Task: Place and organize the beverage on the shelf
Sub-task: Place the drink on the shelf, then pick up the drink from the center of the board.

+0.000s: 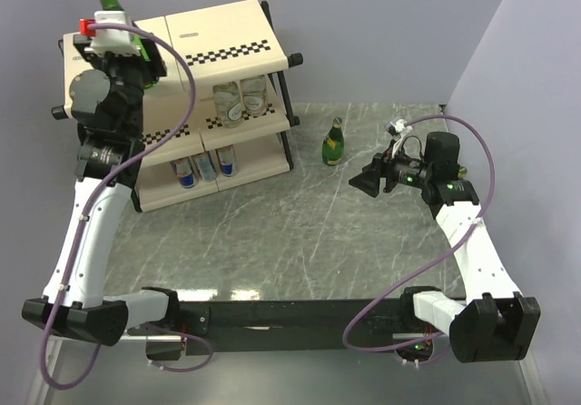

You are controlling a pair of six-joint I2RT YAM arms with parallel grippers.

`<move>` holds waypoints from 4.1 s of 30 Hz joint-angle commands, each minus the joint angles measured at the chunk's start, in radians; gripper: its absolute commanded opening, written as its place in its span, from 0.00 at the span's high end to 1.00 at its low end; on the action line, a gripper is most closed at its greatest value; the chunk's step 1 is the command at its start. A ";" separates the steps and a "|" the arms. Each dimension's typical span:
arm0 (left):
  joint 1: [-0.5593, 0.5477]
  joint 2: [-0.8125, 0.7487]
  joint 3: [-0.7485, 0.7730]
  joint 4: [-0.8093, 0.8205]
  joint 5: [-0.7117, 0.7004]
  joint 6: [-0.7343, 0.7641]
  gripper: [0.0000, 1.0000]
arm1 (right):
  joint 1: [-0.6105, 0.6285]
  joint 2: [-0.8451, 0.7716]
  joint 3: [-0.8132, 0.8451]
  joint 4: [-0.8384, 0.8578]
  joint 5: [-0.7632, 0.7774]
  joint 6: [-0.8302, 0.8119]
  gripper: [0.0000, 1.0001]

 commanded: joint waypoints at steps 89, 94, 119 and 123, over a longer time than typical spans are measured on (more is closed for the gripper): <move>0.434 -0.201 -0.020 -0.018 0.338 -0.346 0.01 | 0.004 0.025 0.021 -0.025 -0.028 -0.057 0.28; 0.434 -0.332 -0.132 -0.104 0.437 -0.463 0.01 | 0.001 0.010 0.028 -0.034 0.003 -0.089 0.27; 0.381 -0.919 -0.991 -0.228 0.910 -0.527 0.00 | 0.114 0.425 0.375 0.078 0.228 -0.232 0.21; 0.374 -0.970 -1.031 -0.228 0.884 -0.523 0.00 | 0.165 0.514 0.456 0.109 0.376 -0.145 0.21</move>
